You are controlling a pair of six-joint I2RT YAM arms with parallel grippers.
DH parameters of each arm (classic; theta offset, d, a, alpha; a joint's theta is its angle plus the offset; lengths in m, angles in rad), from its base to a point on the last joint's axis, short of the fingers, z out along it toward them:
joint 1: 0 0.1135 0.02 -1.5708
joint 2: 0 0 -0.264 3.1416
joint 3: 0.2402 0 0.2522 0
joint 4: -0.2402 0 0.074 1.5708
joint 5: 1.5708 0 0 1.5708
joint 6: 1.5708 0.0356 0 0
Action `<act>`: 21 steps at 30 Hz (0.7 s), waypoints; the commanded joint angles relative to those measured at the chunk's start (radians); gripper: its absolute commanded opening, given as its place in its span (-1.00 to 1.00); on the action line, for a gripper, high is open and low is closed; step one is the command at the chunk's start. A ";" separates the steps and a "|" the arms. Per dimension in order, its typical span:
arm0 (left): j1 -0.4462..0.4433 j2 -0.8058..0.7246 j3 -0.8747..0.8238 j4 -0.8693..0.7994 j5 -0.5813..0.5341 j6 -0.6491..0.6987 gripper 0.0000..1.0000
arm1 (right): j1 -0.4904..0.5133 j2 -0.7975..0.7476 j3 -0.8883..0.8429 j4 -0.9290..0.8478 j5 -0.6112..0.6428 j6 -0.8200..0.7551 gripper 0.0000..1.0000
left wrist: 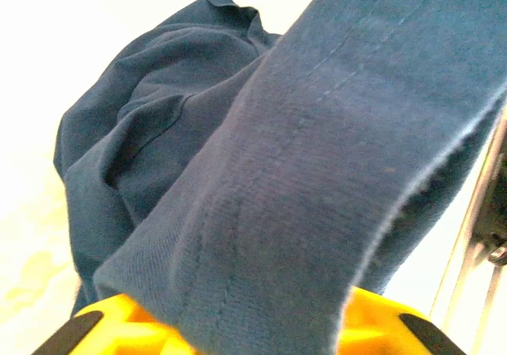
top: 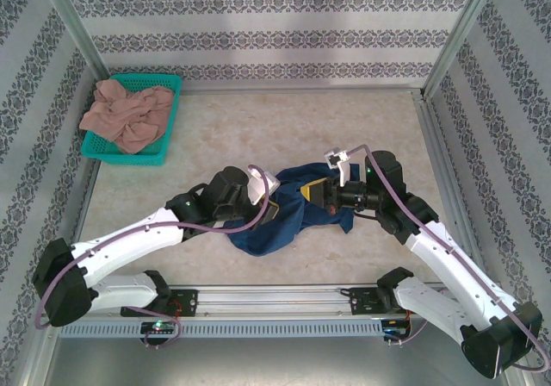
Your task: Fold the inside-out t-shirt
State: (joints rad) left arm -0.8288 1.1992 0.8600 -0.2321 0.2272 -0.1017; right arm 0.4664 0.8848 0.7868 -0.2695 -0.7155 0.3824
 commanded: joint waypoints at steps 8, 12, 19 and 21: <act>0.020 -0.015 0.036 -0.108 -0.004 0.017 -0.96 | -0.008 -0.005 0.052 -0.028 0.116 0.005 -1.00; 0.036 -0.122 0.056 -0.158 -0.039 -0.037 -1.00 | -0.008 0.002 0.113 -0.072 0.227 0.027 -1.00; 0.106 -0.210 0.230 -0.270 -0.078 -0.029 -1.00 | 0.009 0.016 0.220 -0.019 0.286 -0.017 -1.00; 0.112 -0.196 0.295 -0.311 -0.092 0.004 -1.00 | 0.028 0.032 0.248 -0.014 0.309 -0.039 -1.00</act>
State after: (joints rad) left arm -0.7395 0.9993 1.0920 -0.4255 0.1810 -0.1242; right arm 0.4831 0.9024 0.9867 -0.3233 -0.4923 0.3820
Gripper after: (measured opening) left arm 0.050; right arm 0.061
